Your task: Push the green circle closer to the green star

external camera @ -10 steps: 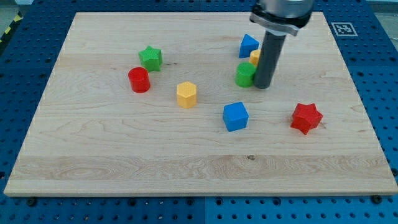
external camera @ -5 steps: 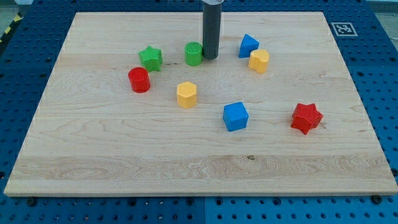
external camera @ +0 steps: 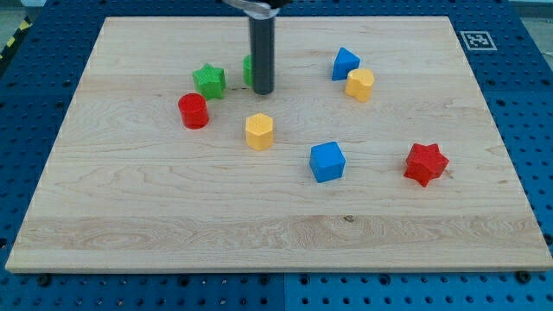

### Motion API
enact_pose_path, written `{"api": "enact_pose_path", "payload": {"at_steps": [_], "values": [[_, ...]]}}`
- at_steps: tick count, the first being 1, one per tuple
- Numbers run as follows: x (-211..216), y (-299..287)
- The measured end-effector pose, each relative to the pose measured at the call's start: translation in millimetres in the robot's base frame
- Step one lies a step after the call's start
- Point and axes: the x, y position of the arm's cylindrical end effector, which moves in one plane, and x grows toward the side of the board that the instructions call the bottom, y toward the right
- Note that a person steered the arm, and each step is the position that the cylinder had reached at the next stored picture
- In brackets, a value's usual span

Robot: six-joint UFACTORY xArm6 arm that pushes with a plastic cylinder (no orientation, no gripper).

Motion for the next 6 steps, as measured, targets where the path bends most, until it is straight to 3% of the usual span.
{"api": "enact_pose_path", "payload": {"at_steps": [4,6], "values": [[0,20],[-26,19]]}}
